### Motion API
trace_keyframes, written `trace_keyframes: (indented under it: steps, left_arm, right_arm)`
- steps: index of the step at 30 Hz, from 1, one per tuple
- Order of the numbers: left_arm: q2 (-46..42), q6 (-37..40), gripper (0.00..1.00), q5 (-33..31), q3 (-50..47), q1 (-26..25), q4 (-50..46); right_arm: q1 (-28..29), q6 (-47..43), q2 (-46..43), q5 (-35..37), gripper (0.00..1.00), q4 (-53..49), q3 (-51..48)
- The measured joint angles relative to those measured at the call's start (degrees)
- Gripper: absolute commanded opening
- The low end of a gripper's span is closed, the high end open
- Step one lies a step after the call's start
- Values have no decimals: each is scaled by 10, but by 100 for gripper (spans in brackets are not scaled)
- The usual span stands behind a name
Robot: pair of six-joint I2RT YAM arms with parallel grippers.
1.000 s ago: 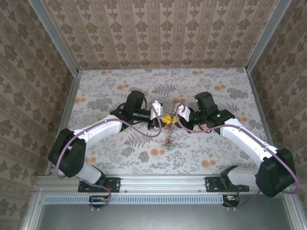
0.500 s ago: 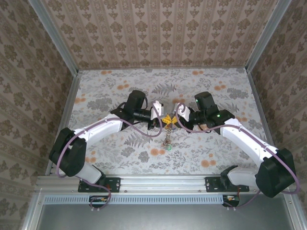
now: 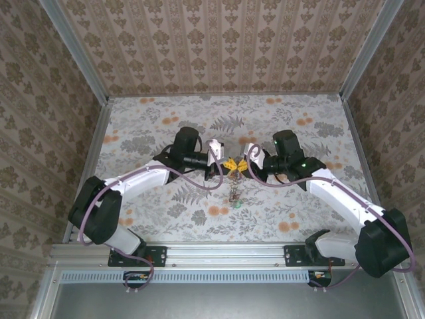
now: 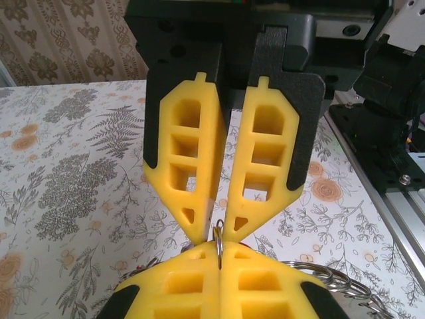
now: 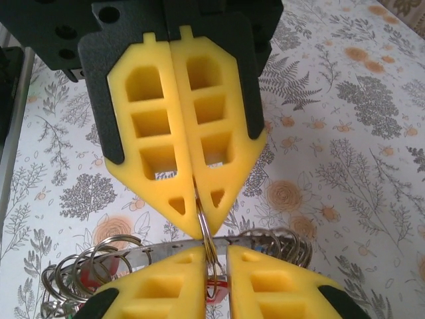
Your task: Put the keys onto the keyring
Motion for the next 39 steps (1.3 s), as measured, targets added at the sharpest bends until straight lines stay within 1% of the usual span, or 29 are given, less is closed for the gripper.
trace_keyframes:
  steps: [8, 14, 18, 21, 24, 30, 39]
  left_arm:
    - [2, -79, 0, 8, -46, 5, 130]
    - [10, -113, 0, 10, -61, 7, 198]
    - [10, -115, 0, 10, -63, 7, 209]
    - [10, -115, 0, 10, -64, 7, 209]
    - [10, -115, 0, 8, -64, 7, 209]
    - [10, -115, 0, 8, -64, 7, 209]
    - [10, -115, 0, 9, -64, 7, 209]
  right_arm:
    - [-3, 49, 2, -19, 20, 85, -38]
    - [-10, 60, 0, -19, 29, 101, -40]
    - [-15, 51, -24, -10, 33, 79, -40]
    - [-17, 38, -49, -1, 33, 54, -38]
    - [-17, 25, -56, 0, 32, 26, -28]
    - [-16, 10, -49, -4, 30, 16, -12]
    - [-12, -5, -4, -10, 24, 16, 7]
